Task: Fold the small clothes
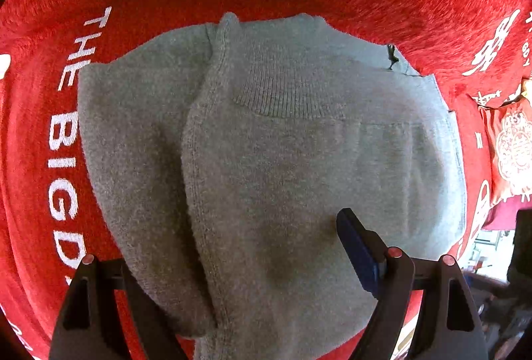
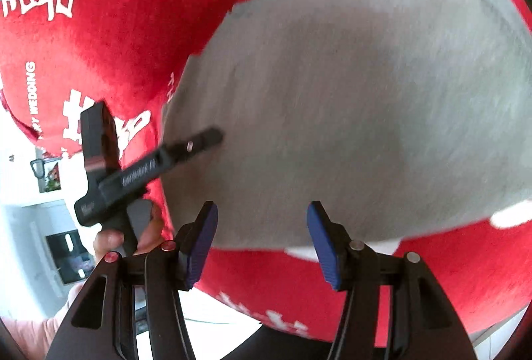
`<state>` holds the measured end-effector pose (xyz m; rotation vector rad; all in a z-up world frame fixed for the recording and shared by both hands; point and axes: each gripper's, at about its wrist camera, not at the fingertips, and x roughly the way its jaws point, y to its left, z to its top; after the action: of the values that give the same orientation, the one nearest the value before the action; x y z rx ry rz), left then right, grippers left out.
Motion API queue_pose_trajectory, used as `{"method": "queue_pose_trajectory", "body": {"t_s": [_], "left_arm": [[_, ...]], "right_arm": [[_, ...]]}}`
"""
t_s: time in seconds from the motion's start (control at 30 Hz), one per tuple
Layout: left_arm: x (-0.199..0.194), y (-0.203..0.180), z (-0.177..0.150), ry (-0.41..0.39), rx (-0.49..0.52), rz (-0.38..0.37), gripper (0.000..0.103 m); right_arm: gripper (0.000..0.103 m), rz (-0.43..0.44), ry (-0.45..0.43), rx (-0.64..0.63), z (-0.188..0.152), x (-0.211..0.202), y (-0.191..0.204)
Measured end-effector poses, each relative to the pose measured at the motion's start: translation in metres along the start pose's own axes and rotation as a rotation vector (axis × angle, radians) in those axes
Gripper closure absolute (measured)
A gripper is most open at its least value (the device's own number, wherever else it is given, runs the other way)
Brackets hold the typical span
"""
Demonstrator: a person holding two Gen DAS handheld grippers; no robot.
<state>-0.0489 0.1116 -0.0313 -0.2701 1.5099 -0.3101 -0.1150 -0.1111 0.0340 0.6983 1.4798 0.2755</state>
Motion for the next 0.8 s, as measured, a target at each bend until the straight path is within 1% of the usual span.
{"method": "queue_pose_trajectory", "body": {"t_s": [0.03, 0.07, 0.13, 0.23, 0.27, 0.3, 0.37, 0.4, 0.47, 0.5, 0.53, 0.6, 0.67, 0.8], "left_arm": [[0.001, -0.001, 0.000, 0.000, 0.000, 0.005, 0.018], [0.001, -0.002, 0.001, 0.001, 0.001, 0.012, 0.018], [0.004, -0.007, 0.002, 0.001, 0.001, 0.025, 0.018], [0.007, -0.011, 0.005, -0.003, -0.008, 0.041, 0.018], [0.008, -0.013, 0.006, -0.008, -0.012, 0.063, 0.019], [0.007, -0.012, 0.006, -0.008, -0.012, 0.079, 0.025], [0.008, -0.015, 0.009, -0.005, -0.019, 0.097, 0.029], [0.007, -0.015, 0.010, -0.010, -0.024, 0.095, 0.037], [0.005, -0.017, 0.012, -0.017, -0.016, 0.104, 0.051], [0.002, -0.019, 0.013, -0.028, -0.007, 0.104, 0.065], [0.000, -0.019, 0.014, -0.036, -0.002, 0.107, 0.076], [-0.005, -0.021, 0.016, -0.047, 0.004, 0.112, 0.083], [-0.014, -0.023, 0.016, -0.068, -0.006, 0.087, 0.085], [-0.043, -0.037, 0.019, -0.137, -0.023, -0.029, 0.085]], "right_arm": [[0.070, -0.010, -0.006, -0.014, 0.003, 0.001, 0.001], [0.082, -0.033, -0.008, -0.031, 0.008, 0.004, 0.002], [0.088, -0.065, -0.008, -0.047, 0.010, 0.011, 0.007], [0.089, -0.090, -0.004, -0.058, 0.018, 0.021, 0.007], [0.089, -0.107, 0.005, -0.066, 0.021, 0.028, 0.005], [0.089, -0.114, 0.014, -0.068, 0.021, 0.030, -0.001], [0.090, -0.104, 0.042, -0.054, 0.023, 0.040, -0.008], [0.092, -0.098, 0.046, -0.050, 0.022, 0.042, -0.011], [0.092, -0.080, 0.050, -0.049, 0.020, 0.042, -0.015], [0.092, -0.072, 0.053, -0.047, 0.019, 0.042, -0.016], [0.092, -0.066, 0.056, -0.046, 0.018, 0.042, -0.017], [0.092, -0.048, 0.062, -0.046, 0.018, 0.042, -0.019], [0.092, -0.031, 0.066, -0.049, 0.018, 0.041, -0.021], [0.092, 0.004, 0.069, -0.050, 0.019, 0.031, -0.031]]}}
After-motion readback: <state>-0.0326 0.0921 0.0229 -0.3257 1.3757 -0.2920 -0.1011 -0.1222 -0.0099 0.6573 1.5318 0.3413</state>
